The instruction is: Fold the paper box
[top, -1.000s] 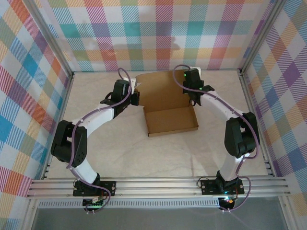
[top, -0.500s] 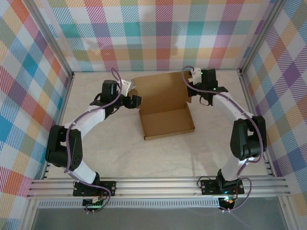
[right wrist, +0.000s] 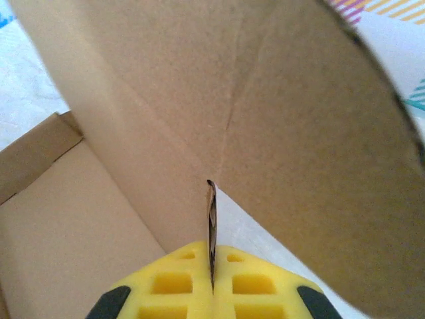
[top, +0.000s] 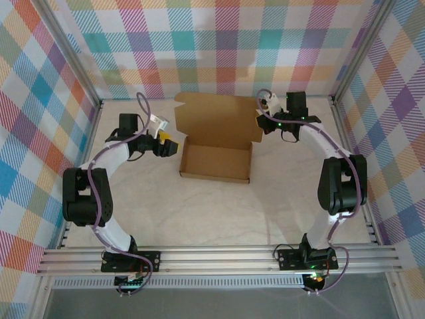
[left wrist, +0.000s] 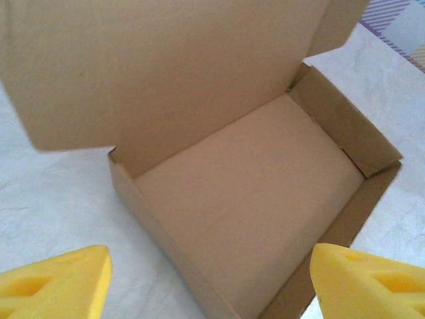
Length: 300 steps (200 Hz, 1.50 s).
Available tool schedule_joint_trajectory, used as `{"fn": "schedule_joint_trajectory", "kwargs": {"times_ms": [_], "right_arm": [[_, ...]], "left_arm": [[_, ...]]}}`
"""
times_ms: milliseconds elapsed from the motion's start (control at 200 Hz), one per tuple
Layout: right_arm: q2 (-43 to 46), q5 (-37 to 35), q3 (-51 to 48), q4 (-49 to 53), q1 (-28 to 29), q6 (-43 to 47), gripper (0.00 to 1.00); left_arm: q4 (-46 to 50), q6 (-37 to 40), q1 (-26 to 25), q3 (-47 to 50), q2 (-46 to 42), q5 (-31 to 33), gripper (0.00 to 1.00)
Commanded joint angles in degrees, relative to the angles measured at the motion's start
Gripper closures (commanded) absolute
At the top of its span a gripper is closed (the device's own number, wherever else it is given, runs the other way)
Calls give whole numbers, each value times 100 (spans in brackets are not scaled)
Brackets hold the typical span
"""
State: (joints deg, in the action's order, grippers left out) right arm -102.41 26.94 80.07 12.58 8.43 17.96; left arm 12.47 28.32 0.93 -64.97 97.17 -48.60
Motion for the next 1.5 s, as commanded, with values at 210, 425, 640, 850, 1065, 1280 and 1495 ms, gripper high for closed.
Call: {"fn": "schedule_joint_trajectory", "kwargs": {"times_ms": [210, 425, 640, 850, 1065, 1280, 1495], "right_arm": [[-50, 1737, 338, 855, -124, 1667, 100], [-264, 2434, 728, 1783, -329, 2798, 100], [-387, 2895, 987, 2230, -557, 3296, 100], [-578, 3072, 1317, 2901, -584, 3759, 100], [-625, 3110, 1423, 3259, -582, 3930, 100], [-644, 3037, 1423, 3289, -580, 3918, 100], [-642, 2920, 1441, 3243, -579, 3833, 100]], "left_arm": [[-215, 323, 313, -569, 550, -193, 22], [232, 606, 355, -1237, 936, -321, 22], [679, 679, 355, -1884, 1349, -697, 22], [1755, 1563, 194, -2774, 1870, -1196, 26], [3437, 2754, 33, -3911, 2493, -1763, 40], [3580, 2901, -139, -3918, 2485, -1658, 59], [3551, 2796, -163, -3901, 2442, -1481, 86]]}}
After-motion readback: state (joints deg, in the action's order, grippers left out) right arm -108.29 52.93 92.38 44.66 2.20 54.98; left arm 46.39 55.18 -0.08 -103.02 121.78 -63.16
